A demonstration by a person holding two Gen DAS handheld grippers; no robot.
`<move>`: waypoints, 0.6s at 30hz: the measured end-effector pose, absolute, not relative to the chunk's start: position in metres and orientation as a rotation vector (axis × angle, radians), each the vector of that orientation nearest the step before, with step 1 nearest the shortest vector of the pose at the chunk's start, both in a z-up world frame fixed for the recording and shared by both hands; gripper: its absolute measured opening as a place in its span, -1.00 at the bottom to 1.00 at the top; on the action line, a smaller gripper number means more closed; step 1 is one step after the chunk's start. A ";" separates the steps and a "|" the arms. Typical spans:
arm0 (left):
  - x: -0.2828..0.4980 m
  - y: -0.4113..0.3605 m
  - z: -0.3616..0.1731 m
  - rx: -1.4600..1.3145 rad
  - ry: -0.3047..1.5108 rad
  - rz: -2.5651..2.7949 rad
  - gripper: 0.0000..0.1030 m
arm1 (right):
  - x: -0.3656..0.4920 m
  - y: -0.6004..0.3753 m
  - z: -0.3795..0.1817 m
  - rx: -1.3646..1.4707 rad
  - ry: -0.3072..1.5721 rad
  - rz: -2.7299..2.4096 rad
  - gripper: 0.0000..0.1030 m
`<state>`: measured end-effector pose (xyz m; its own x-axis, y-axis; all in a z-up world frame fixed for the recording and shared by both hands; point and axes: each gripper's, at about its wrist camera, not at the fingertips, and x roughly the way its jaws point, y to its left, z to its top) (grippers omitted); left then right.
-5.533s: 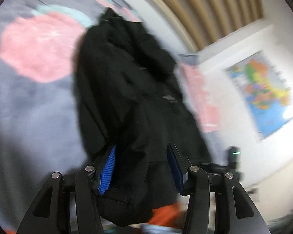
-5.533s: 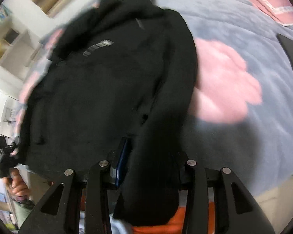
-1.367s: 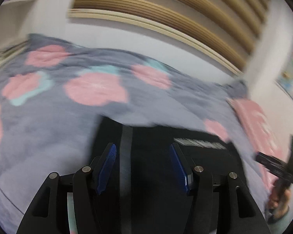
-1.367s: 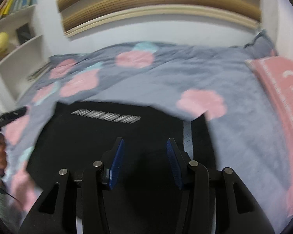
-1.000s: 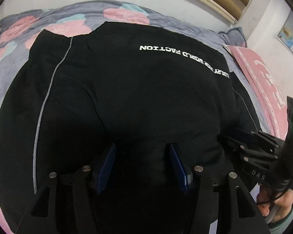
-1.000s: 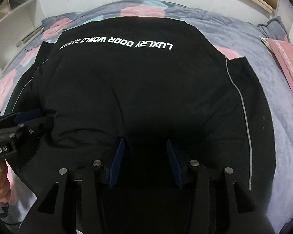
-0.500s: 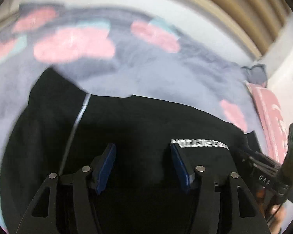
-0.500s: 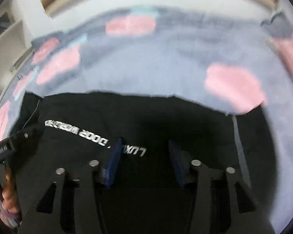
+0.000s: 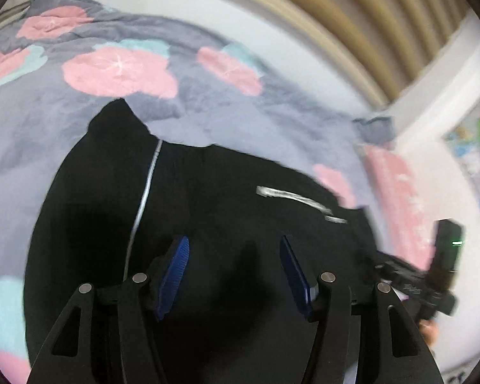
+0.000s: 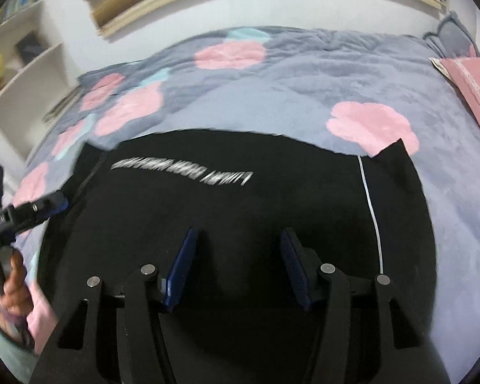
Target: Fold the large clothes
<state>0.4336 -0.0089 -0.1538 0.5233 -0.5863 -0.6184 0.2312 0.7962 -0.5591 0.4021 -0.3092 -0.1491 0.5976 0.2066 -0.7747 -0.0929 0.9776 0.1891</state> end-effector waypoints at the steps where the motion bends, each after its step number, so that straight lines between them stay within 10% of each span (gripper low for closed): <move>1: 0.423 -0.006 -0.149 -0.449 0.888 -0.523 0.17 | 0.388 -0.303 -0.143 0.112 0.910 0.178 0.13; 18: 0.355 -0.004 -0.160 -0.369 0.949 -0.474 0.17 | 0.320 -0.279 -0.155 0.047 1.014 0.130 0.14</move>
<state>0.3547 -0.0043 -0.1600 0.4940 -0.5381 -0.6830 0.2228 0.8376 -0.4988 0.3199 -0.2787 -0.1552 0.5217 0.1306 -0.8430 -0.0871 0.9912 0.0997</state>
